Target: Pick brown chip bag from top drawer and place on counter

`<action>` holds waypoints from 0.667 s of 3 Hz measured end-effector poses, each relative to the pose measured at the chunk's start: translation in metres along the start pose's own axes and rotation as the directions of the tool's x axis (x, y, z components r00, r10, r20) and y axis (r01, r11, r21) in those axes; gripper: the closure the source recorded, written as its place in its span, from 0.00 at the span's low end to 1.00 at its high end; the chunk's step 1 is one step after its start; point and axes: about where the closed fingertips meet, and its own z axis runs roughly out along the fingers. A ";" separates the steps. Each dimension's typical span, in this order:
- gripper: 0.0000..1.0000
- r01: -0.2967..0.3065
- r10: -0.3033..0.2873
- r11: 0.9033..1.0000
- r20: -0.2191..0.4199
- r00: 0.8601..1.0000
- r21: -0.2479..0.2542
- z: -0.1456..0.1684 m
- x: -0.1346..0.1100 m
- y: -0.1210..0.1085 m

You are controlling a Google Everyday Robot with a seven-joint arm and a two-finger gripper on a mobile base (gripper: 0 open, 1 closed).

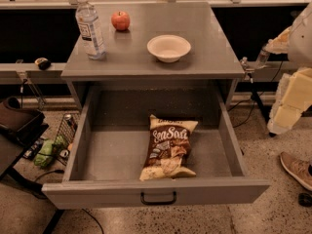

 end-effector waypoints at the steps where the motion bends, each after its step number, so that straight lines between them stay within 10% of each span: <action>1: 0.00 0.000 0.000 1.000 0.000 1.000 0.000 0.000 0.000 0.000; 2: 0.00 0.076 -0.075 0.997 -0.027 0.997 0.022 -0.002 -0.005 -0.001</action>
Offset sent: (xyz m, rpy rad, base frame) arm 0.0045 0.0101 0.0044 -0.1428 -0.0467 0.1660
